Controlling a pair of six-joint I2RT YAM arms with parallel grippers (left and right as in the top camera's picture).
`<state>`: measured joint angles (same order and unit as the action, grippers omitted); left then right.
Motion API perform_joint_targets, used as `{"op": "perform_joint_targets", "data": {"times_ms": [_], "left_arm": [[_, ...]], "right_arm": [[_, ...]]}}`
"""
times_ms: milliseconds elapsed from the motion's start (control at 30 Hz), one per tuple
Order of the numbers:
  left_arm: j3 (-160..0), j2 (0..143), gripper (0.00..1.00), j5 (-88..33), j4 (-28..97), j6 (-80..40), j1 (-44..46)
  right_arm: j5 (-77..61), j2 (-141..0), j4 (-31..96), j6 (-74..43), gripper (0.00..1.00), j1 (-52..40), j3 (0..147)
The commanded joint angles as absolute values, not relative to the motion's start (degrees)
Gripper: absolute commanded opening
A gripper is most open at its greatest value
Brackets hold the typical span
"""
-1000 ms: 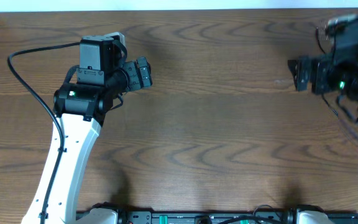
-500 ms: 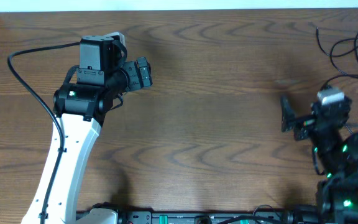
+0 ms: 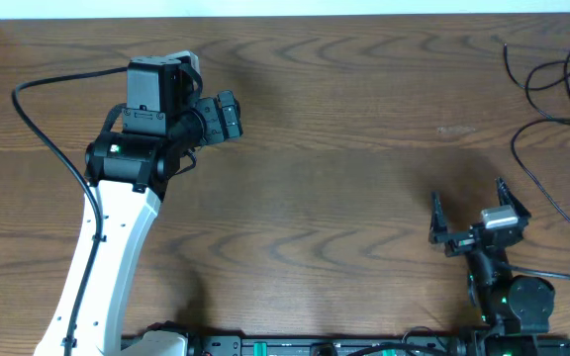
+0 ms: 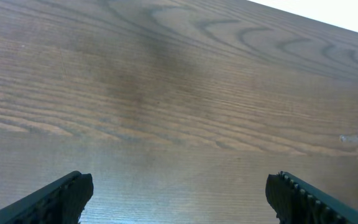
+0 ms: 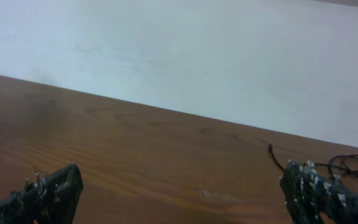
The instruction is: Untangle cables
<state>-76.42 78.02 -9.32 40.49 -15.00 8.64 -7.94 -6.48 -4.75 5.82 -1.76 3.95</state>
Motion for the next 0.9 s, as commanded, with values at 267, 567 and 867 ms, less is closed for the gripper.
{"op": "perform_joint_targets", "data": {"times_ms": [267,567,867], "left_arm": [[-77.14,78.24,0.95,-9.8,40.49,-15.11,8.47],[-77.14,78.24,0.95,-9.8,40.49,-15.11,8.47],[-77.14,78.24,0.95,-9.8,40.49,-15.11,8.47]], "right_arm": [[-6.09,-0.27,0.95,4.78,0.99,-2.24,0.32],[-6.11,-0.4,3.88,4.75,0.99,-2.24,0.32],[-6.13,-0.4,3.88,4.75,0.99,-2.24,0.32]]}}
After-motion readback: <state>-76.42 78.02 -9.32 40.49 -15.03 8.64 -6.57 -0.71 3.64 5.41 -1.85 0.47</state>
